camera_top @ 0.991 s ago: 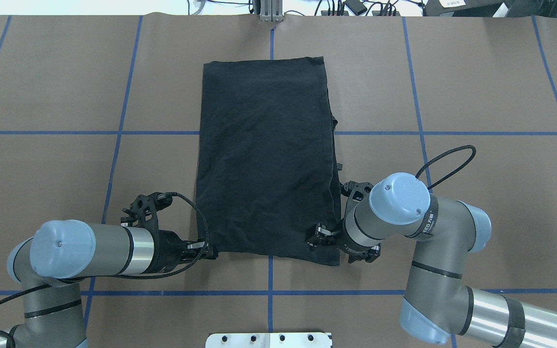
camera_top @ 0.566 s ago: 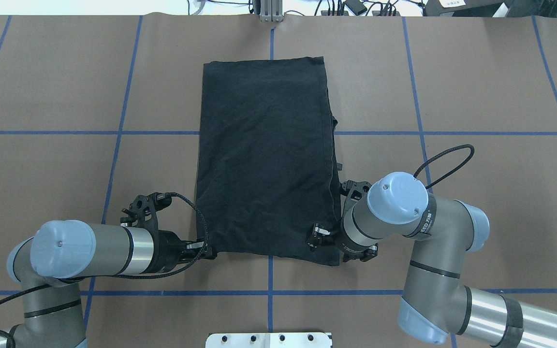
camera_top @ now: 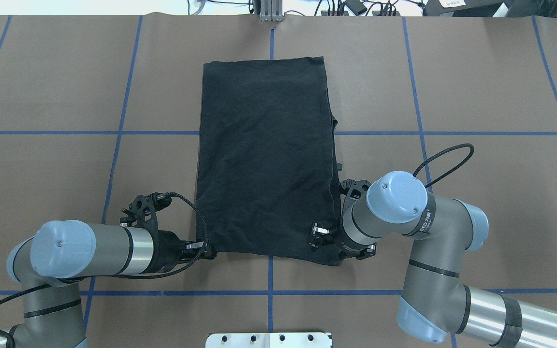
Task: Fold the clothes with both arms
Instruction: 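Grasp both near corners of the black shirt with both grippers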
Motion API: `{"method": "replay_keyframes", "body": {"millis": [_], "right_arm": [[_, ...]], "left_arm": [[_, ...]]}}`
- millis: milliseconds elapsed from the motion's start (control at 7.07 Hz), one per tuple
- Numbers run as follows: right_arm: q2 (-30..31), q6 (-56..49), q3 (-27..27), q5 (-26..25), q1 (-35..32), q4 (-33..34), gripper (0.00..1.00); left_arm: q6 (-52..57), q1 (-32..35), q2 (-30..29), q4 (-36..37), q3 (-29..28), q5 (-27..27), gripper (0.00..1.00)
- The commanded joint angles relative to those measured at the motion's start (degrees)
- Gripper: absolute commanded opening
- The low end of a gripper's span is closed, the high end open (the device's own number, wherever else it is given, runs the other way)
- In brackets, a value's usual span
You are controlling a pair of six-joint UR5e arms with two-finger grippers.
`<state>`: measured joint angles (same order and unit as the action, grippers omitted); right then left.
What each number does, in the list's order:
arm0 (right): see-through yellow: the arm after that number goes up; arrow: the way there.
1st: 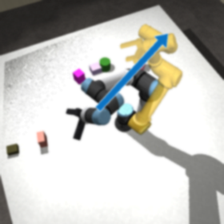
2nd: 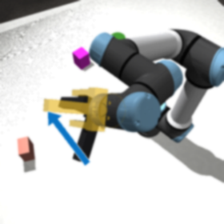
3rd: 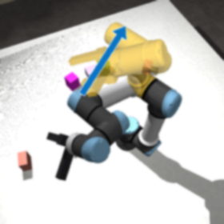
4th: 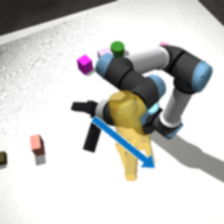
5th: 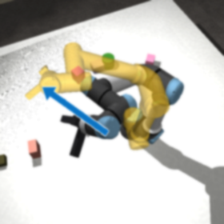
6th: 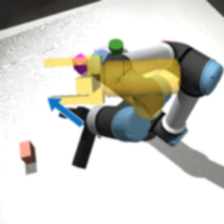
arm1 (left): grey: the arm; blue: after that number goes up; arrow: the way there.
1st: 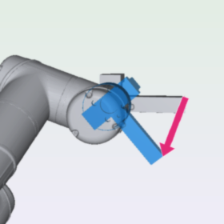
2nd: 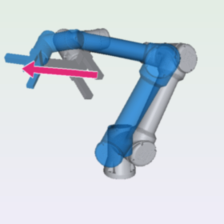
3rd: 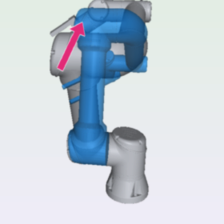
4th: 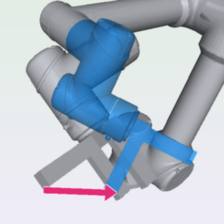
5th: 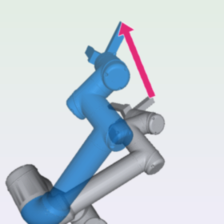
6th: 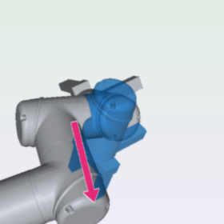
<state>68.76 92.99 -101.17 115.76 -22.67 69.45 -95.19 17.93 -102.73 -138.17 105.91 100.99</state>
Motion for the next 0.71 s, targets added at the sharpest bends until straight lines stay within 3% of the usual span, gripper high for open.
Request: {"method": "replay_keyframes", "body": {"millis": [0, 142, 566], "right_arm": [[0.0, 0.0, 0.0, 0.0, 0.1, 0.1, 0.65], [0.0, 0.1, 0.0, 0.0, 0.1, 0.1, 0.55], [0.0, 0.1, -0.1, -0.2, 0.1, 0.0, 0.11]], "left_arm": [[0.0, 0.0, 0.1, 0.0, 0.0, 0.0, 0.00], [0.0, 0.0, 0.2, 0.0, 0.0, 0.0, 0.00], [0.0, 0.1, 0.2, 0.0, 0.0, 0.0, 0.00]]}}
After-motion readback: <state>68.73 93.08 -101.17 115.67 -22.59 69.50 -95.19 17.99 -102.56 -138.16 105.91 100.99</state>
